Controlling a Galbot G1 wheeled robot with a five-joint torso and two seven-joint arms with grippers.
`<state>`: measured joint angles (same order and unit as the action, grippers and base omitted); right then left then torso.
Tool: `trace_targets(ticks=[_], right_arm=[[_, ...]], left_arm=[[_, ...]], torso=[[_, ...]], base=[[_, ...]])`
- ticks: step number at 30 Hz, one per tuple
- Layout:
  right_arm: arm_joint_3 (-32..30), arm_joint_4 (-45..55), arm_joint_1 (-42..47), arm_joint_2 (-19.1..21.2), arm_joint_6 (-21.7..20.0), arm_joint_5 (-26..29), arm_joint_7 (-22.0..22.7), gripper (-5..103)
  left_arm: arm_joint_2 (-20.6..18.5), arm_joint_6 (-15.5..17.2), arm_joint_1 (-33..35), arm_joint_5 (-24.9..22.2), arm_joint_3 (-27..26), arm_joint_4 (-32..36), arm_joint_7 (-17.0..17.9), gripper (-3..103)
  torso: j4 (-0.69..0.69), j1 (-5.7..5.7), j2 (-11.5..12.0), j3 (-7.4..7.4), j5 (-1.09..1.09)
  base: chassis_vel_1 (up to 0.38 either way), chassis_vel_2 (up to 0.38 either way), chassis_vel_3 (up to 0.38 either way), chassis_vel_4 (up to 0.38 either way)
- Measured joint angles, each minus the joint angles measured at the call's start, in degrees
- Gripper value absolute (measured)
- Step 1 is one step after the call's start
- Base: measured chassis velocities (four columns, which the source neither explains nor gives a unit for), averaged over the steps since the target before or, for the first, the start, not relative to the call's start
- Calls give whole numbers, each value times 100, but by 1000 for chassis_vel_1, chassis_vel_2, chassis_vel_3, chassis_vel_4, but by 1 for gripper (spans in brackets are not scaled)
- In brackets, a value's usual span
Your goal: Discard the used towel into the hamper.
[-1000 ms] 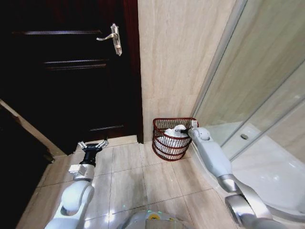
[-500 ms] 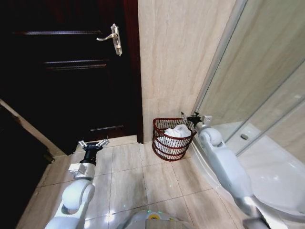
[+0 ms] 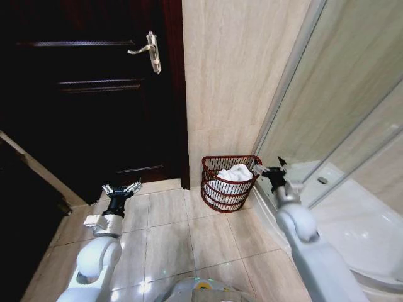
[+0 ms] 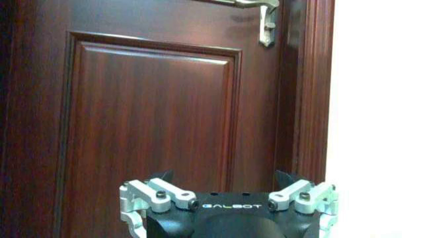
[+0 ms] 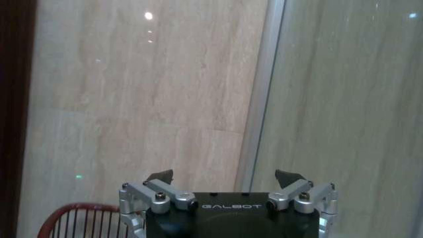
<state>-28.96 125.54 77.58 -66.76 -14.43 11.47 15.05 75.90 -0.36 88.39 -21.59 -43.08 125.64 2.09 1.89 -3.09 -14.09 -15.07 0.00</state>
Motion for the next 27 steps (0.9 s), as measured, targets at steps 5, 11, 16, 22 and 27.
trace_targets(ticks=[5, 11, 16, 22, 27], right_arm=[[-6, 267, 591, -448, 305, -722, -67, 100], [-154, 565, 1112, -786, 486, -835, -38, 100], [-422, 801, 1627, -1194, 649, -973, -174, 100], [-714, 872, 1859, -1507, 749, -971, -444, 100], [-852, 881, 1979, -1615, 824, -946, -681, 100]], left_arm=[[-50, 51, -248, -60, 192, -193, -61, 100], [-319, 64, -536, -186, 549, -521, -52, 100], [-543, 123, -759, -496, 698, -786, -68, 100], [-601, 159, -728, -566, 709, -784, -196, 100], [-449, 157, -661, -417, 751, -684, -198, 100]], torso=[[0, 0, 0, 0, 0], [-1, -1, 0, -1, -2], [-1, -1, 0, -1, -1], [0, -1, 0, -1, -1], [0, -1, 0, -1, -1]], base=[[0, 0, 0, 0], [0, 0, 0, 0], [0, 0, 0, 0], [0, 0, 0, 0], [0, 0, 0, 0]])
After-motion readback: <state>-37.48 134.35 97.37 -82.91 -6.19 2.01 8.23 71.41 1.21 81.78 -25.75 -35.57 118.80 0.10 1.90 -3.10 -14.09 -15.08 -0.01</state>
